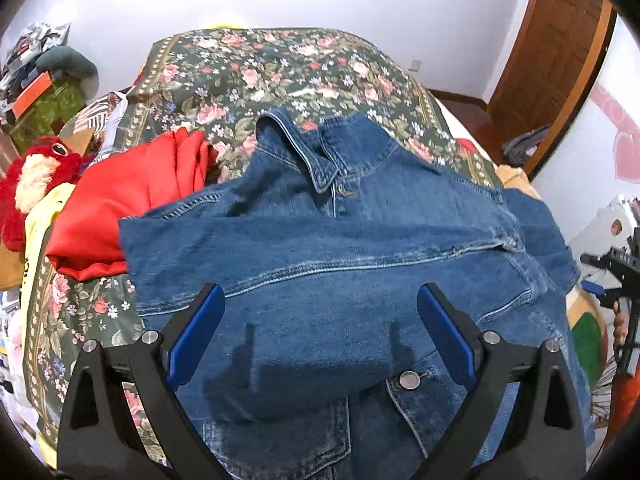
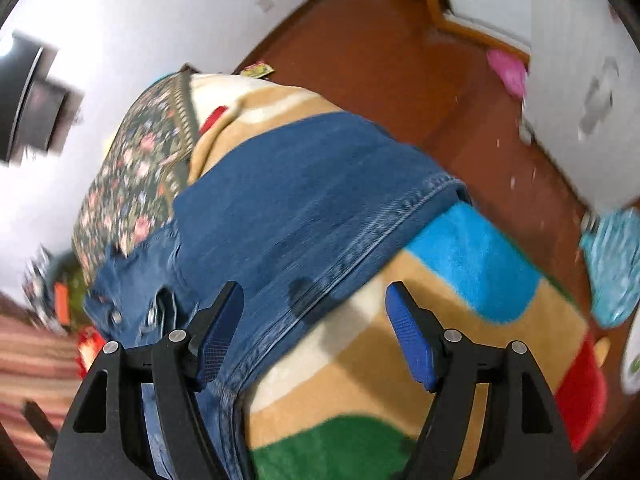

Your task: Fold large clothes

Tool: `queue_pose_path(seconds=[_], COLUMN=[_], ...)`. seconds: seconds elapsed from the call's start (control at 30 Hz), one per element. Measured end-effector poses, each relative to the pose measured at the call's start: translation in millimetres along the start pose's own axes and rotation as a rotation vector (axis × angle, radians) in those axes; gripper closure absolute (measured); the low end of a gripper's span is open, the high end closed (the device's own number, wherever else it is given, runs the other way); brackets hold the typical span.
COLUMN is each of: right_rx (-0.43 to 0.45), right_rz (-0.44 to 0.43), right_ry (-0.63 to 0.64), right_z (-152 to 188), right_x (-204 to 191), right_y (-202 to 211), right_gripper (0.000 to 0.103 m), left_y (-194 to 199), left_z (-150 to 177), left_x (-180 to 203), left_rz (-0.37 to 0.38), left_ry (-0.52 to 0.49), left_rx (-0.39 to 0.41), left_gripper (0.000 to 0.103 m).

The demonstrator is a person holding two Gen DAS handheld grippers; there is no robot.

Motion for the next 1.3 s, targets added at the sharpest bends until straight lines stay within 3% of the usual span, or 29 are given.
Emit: queue_pose_path(seconds=[0.13,0.3,0.47,0.53,0.67,0.87,1.0,1.1,1.3], right_rx=[0.017,0.078,0.125,0.145,0.213,0.383,0.418,0.45,0.34], right_rz=[-0.016,0.054,0.142,0.155,0.161,0.022,-0.094,-0.135,-0.22], right_ry=[-0.076,-0.144,-0.177,-0.164,-0.096,0.067,0.208,0.336,0.501], right_z=[-15.3,-31.8,-37.5,-37.2,-35.1,-24.8,-2.6,26.5,90.0], right_x=[6.0,4.2,1.2,-0.6,-13.5,-65.5,-116.5,-154.4,-203.1], right_y=[-11.7,-21.6,-22.1,-14.2,12.7,89.9,126.3,140.7,110.5], right_gripper=[0.033,0.039,0.065,0.085,0.092,0.095,0.096,0.096,0.096], left_y=[-9.1,-14.5,-14.4,-12.2,-5.0,12.5,28.6,41.0,61.3], left_z=[4.0,6.0,8.7,10.4,12.7,15.1,18.3,21.6,31.5], left_x=[-4.2,-13.0,-17.7,-18.0,-16.3,-14.5,-16.6,-21.2,-34.5], left_rz=[-0.009,-0.013,-0.022,-0.019,-0.022,-0.012,-0.007,-0.003,-0.004], left_ry=[0.005,0.032,0.041,0.042,0.029,0.021,0.026,0.038,0.066], left_rx=[-0.028,-0.039,-0.042,-0.04,-0.028,0.004,0.033,0.054,0.077], left_gripper=[0.006,0.006,0.006,0.006,0.006,0.006,0.006,0.006,0.006])
Point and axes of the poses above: each gripper's, at about its wrist camera, not at the fingertips, and y roughly against the way its jaws point, x to its right, z to its underside, the point moved 2 cm from there along -y, roughly the way its jaws point, and after that the axes turned 15 degrees about z, right-handed, at the moved point
